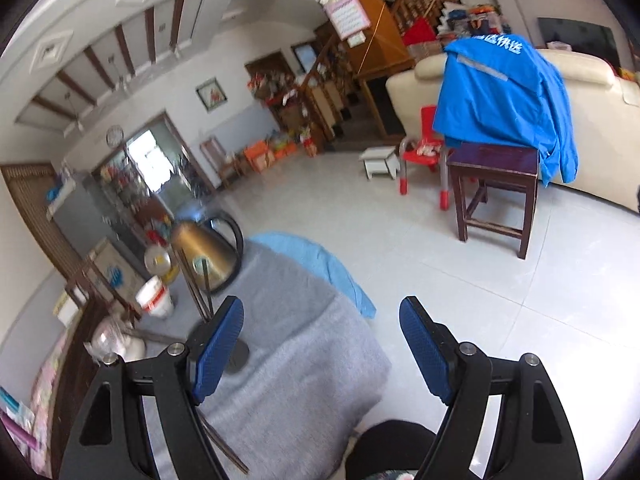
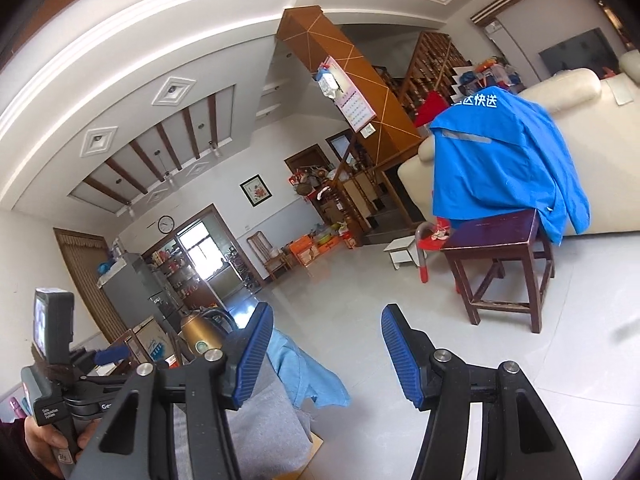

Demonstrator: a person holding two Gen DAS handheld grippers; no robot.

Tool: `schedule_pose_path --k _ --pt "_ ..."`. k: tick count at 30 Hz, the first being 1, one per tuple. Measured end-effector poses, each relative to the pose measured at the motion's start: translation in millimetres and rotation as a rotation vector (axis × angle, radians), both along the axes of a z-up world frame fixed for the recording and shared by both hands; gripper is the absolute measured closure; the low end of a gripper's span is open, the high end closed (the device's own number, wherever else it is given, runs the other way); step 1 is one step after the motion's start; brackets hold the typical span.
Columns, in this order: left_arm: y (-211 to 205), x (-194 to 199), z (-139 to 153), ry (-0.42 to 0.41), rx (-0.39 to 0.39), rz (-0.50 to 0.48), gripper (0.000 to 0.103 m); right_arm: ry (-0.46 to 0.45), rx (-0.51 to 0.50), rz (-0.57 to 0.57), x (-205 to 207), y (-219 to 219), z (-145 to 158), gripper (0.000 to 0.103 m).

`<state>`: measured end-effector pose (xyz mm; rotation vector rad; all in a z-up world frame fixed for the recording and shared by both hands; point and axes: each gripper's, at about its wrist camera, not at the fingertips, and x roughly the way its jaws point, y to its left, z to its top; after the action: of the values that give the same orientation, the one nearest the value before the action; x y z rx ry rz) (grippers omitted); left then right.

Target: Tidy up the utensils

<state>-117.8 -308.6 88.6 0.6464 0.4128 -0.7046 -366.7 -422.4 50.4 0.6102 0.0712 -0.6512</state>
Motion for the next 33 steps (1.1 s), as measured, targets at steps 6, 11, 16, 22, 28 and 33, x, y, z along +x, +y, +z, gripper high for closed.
schedule_pose_path --k 6,11,16,22,28,33 --pt "5.3 17.8 -4.1 0.075 -0.007 0.081 0.022 -0.001 -0.024 0.008 -0.1 0.3 7.5 0.042" --pt "10.6 20.8 -5.2 0.066 -0.016 0.086 0.022 -0.008 -0.013 0.014 4.5 -0.6 6.6 0.042" --pt "14.9 21.9 -7.0 0.073 -0.016 0.089 0.022 -0.013 -0.023 0.037 13.1 2.0 11.4 0.042" --pt "24.8 25.3 -2.3 0.071 -0.033 0.101 0.022 -0.021 -0.036 0.065 22.8 8.5 17.8 0.042" --pt "37.9 29.2 2.5 0.049 -0.058 0.123 0.022 -0.026 -0.043 0.091 32.9 14.1 21.5 0.042" --pt "54.6 35.4 4.6 0.06 -0.088 0.153 0.022 -0.027 -0.036 0.116 42.4 19.6 19.5 0.042"
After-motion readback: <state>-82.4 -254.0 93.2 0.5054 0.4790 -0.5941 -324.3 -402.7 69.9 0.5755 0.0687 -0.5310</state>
